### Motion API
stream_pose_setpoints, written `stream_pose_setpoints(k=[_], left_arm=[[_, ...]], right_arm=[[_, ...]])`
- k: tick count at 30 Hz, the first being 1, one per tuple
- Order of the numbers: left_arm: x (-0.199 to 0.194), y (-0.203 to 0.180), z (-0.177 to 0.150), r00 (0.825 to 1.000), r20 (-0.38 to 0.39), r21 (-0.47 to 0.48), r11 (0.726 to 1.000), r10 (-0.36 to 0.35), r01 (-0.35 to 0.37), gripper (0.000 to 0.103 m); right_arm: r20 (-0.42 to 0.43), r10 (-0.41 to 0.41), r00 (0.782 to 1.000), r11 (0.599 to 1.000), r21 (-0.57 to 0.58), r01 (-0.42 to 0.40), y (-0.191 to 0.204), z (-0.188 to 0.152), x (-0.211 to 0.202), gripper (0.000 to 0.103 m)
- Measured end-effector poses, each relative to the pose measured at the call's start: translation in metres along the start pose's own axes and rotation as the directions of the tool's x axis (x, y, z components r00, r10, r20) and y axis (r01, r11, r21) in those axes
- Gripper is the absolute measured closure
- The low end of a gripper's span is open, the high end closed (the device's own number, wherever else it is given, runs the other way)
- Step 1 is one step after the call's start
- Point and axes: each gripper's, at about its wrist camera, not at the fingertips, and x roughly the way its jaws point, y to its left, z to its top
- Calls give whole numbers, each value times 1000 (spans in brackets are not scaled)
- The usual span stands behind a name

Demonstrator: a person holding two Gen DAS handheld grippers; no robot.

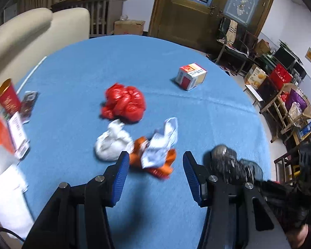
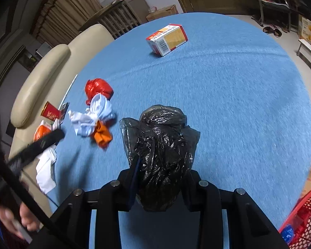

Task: Collect trash
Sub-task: 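Grasp the black bag with the right gripper while the left gripper grasps the white-blue wrapper, then lift the black bag with the right gripper while the left gripper lifts the white-blue wrapper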

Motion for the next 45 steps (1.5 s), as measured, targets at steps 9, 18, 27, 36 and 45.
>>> stream_pose_setpoints(k=[9, 18, 27, 36, 45], left_arm=[[31, -12, 0, 998, -60, 43, 999, -16, 19, 84], [10, -7, -17, 1000, -16, 76, 997, -11, 12, 94], [-40, -4, -72, 999, 10, 115, 992, -42, 40, 95], [-59, 9, -116, 996, -34, 88, 992, -85, 88, 90], [-78, 35, -128, 989, -31, 38, 989, -144, 145, 69]], right_arm=[[2, 20, 1000, 1000, 18, -20, -9, -5, -6, 66], [6, 17, 1000, 1000, 20, -18, -8, -7, -6, 66], [6, 12, 1000, 1000, 15, -12, -5, -10, -8, 66], [1, 9, 1000, 1000, -5, -9, 3, -12, -10, 66], [19, 5, 1000, 1000, -9, -5, 3, -14, -21, 66]])
